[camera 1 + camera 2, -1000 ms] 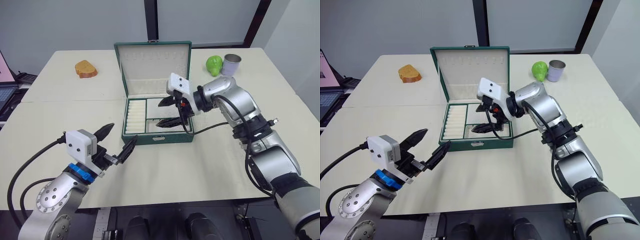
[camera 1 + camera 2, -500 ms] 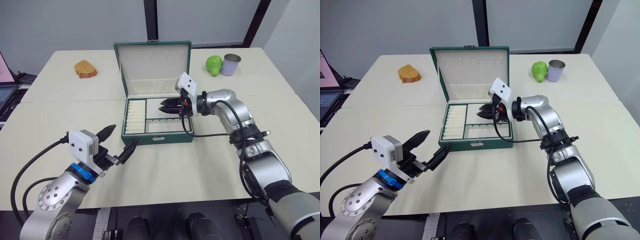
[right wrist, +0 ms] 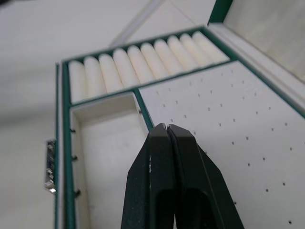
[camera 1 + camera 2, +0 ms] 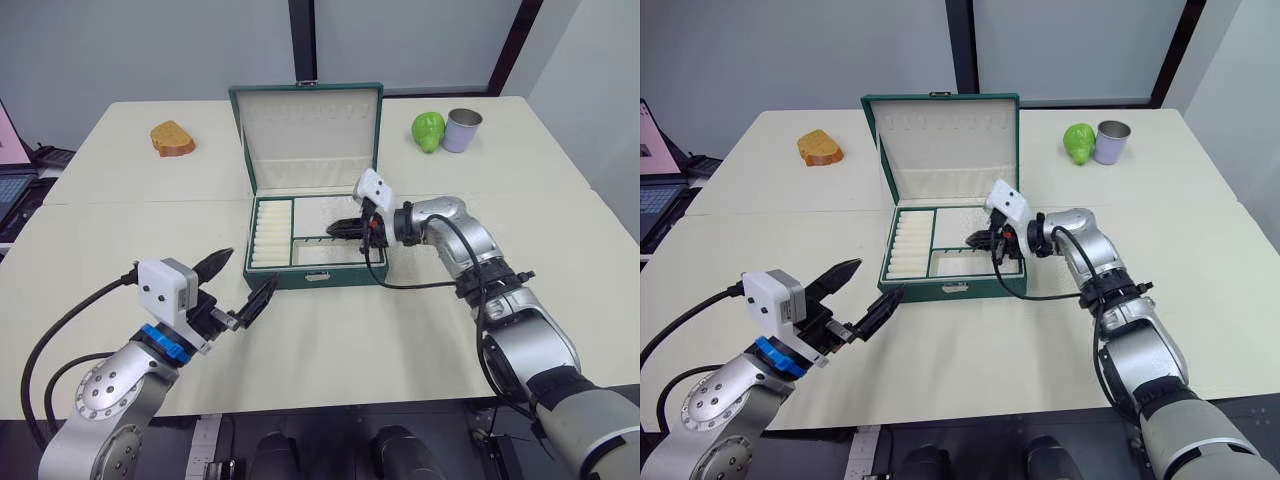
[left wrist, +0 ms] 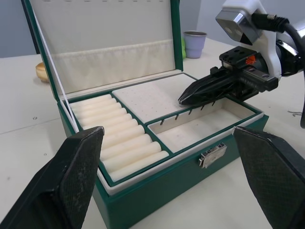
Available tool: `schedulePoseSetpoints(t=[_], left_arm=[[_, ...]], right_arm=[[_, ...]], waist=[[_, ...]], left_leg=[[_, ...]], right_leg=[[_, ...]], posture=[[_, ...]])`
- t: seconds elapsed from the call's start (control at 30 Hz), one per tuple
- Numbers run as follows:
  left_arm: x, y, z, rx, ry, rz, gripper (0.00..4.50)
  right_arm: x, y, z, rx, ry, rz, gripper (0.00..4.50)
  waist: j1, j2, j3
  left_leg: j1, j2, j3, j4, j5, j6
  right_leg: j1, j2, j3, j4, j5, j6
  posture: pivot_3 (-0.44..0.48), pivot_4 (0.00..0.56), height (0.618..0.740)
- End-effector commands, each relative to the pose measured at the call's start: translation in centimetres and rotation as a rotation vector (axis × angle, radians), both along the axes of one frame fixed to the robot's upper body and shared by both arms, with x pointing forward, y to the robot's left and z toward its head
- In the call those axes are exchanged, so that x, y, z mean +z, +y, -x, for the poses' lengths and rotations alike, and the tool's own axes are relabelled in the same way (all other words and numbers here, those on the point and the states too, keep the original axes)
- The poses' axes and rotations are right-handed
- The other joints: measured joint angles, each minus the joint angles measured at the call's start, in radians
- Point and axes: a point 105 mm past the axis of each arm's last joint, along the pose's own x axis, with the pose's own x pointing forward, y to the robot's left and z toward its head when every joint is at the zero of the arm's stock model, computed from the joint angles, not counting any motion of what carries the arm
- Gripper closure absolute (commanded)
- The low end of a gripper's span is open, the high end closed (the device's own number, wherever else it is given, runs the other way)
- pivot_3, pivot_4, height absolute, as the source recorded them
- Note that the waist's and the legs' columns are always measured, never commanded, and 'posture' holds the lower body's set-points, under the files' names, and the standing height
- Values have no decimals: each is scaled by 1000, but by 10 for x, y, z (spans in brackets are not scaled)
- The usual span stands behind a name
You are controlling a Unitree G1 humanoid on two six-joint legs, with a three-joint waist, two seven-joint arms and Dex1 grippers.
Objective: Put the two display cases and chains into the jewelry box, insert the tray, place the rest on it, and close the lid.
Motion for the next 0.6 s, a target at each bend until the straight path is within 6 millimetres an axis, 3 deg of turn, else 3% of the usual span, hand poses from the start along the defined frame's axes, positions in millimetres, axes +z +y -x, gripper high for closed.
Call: schedulePoseSetpoints(t=[0.03, 0.13, 0.27, 0.4, 0.57, 0.6], left_arm=[[9, 0, 0, -11, -26, -24, 0], [9, 2, -2, -22, -7, -31, 0], [12, 18, -6, -24, 26, -64, 0], [5, 48, -9, -9, 92, -138, 0], [3, 85, -13, 41, 126, -180, 0], [3, 91, -14, 50, 133, -189, 0]], right_arm=[[44, -17, 19, 74, -34, -137, 4069], [52, -33, 28, 68, -45, -158, 3460], [61, -82, 30, -61, -111, -214, 2562], [49, -127, 34, -194, -86, -182, 1452], [17, -185, 45, -366, -14, -67, 13], [10, -197, 48, -408, -4, -44, 13]], waist=[[3, 0, 0], [4, 0, 0], [6, -1, 0], [4, -1, 0], [5, -1, 1], [5, -1, 1]], left_leg=[[0, 0, 0, 0, 0, 0], [0, 0, -1, 0, 0, 0], [0, -1, -2, 0, 0, 0], [0, -1, -1, -1, 0, 0], [0, -1, 0, -1, 0, 0], [0, -1, 0, -1, 0, 0]], right_leg=[[0, 0, 0, 0, 0, 0], [1, 0, -1, -1, 0, 0], [1, 0, -1, -1, 0, 0], [1, 0, 0, -2, 0, 0], [0, 0, 0, -3, 0, 0], [1, 0, 1, -3, 0, 0]], posture=[[0, 150, 740], [0, 150, 740], [0, 150, 740], [0, 150, 740], [0, 150, 740], [0, 150, 740]])
